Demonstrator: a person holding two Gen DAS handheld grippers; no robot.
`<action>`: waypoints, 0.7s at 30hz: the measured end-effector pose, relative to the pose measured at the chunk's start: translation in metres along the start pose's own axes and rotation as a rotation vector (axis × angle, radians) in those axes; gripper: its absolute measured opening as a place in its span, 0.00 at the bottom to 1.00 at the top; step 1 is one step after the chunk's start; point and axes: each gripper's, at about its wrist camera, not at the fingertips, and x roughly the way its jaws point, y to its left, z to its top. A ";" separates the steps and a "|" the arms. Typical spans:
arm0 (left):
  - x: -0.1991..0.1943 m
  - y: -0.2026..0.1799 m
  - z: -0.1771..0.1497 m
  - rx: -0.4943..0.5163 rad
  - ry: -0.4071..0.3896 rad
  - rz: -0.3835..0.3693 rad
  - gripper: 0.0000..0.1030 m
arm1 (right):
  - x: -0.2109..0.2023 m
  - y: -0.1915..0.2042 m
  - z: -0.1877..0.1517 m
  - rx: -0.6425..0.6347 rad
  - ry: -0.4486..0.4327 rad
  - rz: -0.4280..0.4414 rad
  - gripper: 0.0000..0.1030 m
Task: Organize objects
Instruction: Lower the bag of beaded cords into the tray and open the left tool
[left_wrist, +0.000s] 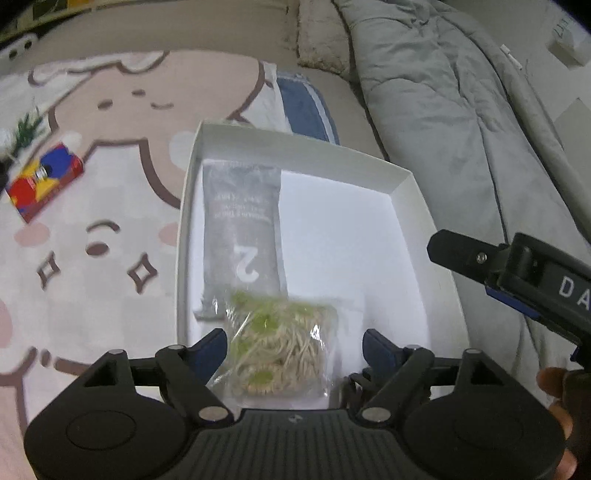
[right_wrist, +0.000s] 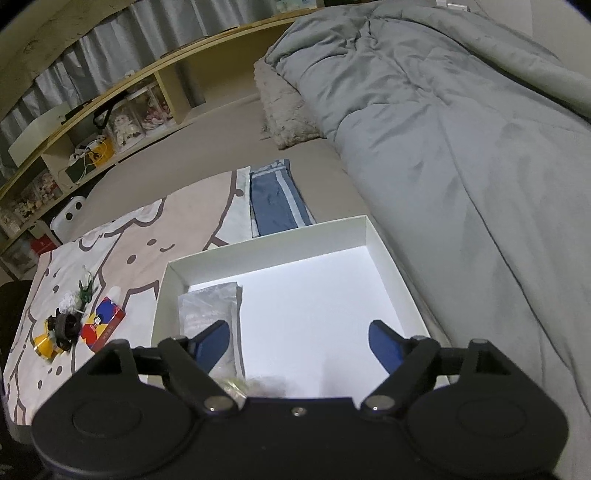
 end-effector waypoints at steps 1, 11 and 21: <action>-0.002 0.000 0.001 0.012 -0.006 0.005 0.79 | 0.000 -0.001 0.000 0.002 0.000 -0.001 0.81; -0.016 0.005 0.002 0.032 -0.025 0.009 0.79 | 0.001 -0.004 -0.001 0.018 0.005 -0.006 0.81; -0.041 0.022 0.002 0.056 -0.058 0.053 0.79 | 0.005 0.003 -0.005 -0.007 0.022 -0.014 0.81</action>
